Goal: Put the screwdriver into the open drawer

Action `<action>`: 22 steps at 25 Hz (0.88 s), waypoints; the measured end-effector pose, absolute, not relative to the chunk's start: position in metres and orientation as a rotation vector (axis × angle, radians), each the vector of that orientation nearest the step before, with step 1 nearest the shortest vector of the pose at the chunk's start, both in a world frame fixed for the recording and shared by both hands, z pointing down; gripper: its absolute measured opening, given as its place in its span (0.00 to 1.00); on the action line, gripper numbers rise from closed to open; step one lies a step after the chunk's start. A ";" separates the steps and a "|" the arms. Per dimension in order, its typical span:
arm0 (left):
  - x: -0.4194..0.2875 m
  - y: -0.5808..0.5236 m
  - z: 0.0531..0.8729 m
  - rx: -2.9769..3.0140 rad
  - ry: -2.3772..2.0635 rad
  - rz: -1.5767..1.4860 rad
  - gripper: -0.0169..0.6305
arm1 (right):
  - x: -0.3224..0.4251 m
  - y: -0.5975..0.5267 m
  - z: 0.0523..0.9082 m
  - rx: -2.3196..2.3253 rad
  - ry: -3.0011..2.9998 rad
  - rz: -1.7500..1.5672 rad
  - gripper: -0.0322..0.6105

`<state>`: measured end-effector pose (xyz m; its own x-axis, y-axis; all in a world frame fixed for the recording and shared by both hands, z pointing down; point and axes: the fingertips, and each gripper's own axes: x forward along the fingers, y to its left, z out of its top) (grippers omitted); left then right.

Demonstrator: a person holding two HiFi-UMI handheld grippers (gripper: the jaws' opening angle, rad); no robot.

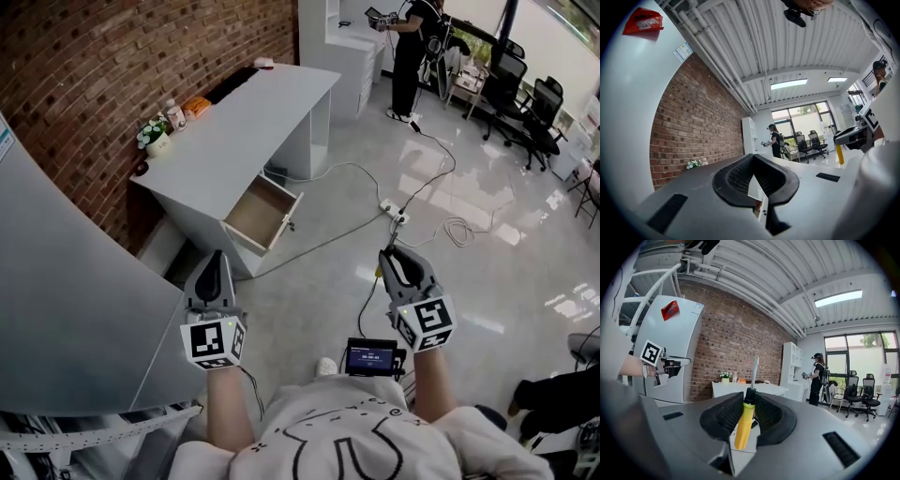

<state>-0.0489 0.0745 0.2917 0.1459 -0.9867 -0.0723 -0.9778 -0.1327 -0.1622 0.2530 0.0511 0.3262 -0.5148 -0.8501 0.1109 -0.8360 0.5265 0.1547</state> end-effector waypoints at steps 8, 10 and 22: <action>-0.040 0.045 0.306 -2.223 2.007 -0.110 0.05 | 0.267 0.027 0.341 1.391 -2.606 -0.101 0.17; -0.039 0.039 0.309 -2.226 2.012 -0.120 0.05 | 0.266 0.020 0.343 1.385 -2.607 -0.094 0.17; -0.062 -0.032 0.319 -2.211 2.024 -0.150 0.05 | 0.242 -0.063 0.355 1.354 -2.619 -0.060 0.17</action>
<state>-0.0620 -0.0321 0.3189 0.0901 -0.9957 -0.0210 -0.9817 -0.0852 -0.1701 0.2423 -0.0632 0.3550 -0.5640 -0.8118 0.1515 -0.8040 0.5816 0.1235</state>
